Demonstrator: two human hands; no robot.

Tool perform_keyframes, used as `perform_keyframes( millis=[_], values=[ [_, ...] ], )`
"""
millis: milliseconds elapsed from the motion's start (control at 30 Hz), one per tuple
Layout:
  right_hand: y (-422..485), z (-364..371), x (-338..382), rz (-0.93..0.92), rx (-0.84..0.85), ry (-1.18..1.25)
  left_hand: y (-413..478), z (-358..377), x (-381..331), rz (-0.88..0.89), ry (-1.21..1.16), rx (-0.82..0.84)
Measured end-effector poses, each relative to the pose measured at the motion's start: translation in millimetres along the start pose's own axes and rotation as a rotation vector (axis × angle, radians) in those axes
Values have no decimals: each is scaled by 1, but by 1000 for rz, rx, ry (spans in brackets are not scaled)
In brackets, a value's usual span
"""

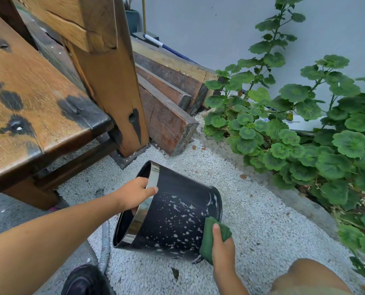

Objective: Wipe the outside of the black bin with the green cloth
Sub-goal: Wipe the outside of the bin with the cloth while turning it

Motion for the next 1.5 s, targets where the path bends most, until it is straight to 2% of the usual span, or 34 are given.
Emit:
perform_keyframes(
  millis=[133, 333, 500, 567, 633, 700, 867, 967, 1167, 1300, 1500],
  values=[
    [5, -8, 17, 1, 25, -26, 7, -3, -7, -23, -14, -57],
    [28, -19, 41, 62, 118, -10, 16, 4, -30, 32, -355, -211],
    [39, -21, 49, 84, 142, -31, 12, 28, -22, -2, -319, -191],
    [42, -25, 54, 32, 83, -137, 11, 32, -22, 10, -323, -220],
    [38, -25, 69, -95, -33, -304, 10, 36, -24, 19, -325, -246],
    [26, -13, 94, -234, -79, -325, 8, 39, -25, 40, -334, -267],
    [-12, 65, 156, -389, 105, -331, 6, 47, -29, 110, -386, -337],
    [-24, 98, 168, -448, 82, -482, 8, 50, -29, 107, -467, -357],
    [-7, 98, 145, -495, -23, -694, 15, 36, -8, 107, -243, -368],
    [20, 68, 118, -429, -93, -739, 17, 24, 6, 71, -143, -344],
    [56, 23, 92, -304, -124, -792, 15, 17, 11, 34, -131, -357]
  ],
)
Point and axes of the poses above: each hand's wrist, its own y-axis towards the middle knuckle, its own z-axis out of the palm, x = y × z, the point moved 3 cm from there along y, towards the middle knuckle, and after that the axes turned 6 degrees about -y, right-handed, at the moved point
